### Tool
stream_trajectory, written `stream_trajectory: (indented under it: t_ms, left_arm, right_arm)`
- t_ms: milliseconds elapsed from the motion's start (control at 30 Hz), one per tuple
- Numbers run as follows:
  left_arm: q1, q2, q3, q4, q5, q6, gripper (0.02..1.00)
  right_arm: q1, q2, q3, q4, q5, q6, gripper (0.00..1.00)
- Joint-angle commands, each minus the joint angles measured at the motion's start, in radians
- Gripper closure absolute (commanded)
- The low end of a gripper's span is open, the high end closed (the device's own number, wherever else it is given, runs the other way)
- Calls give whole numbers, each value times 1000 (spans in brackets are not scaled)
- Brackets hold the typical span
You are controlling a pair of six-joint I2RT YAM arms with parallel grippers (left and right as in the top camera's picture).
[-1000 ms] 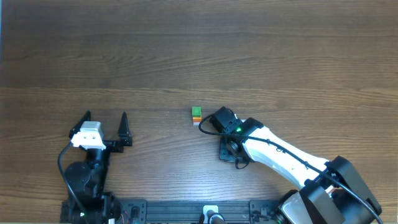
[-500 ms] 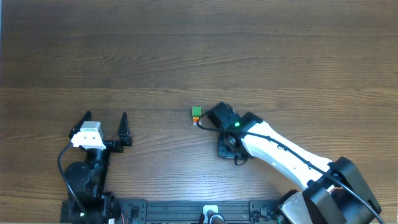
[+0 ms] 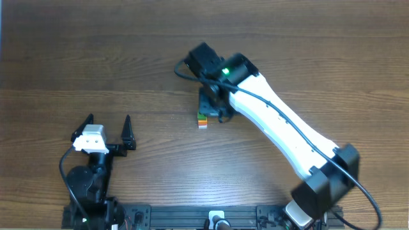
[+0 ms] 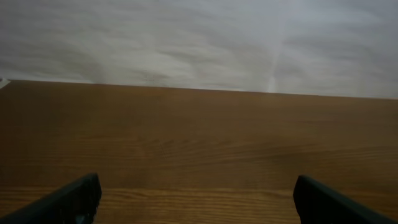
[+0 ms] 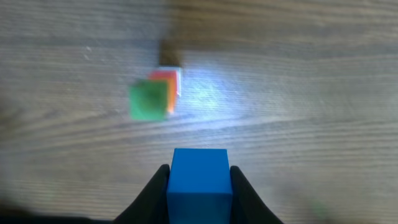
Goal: Stack Cubes
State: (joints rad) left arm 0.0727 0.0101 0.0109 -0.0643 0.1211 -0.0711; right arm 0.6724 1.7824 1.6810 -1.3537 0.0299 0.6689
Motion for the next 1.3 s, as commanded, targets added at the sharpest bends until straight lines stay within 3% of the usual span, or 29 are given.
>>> stream_trajectory:
  t_ms: [33,1300]
  left_arm:
    - [3,-7,-5,-1,9,11,18]
    - [3,-7,-5,-1,9,11,18]
  right_arm:
    - [13,108,94,-7,-8,-11,991]
    - [65,200,105,45,-15,49,989]
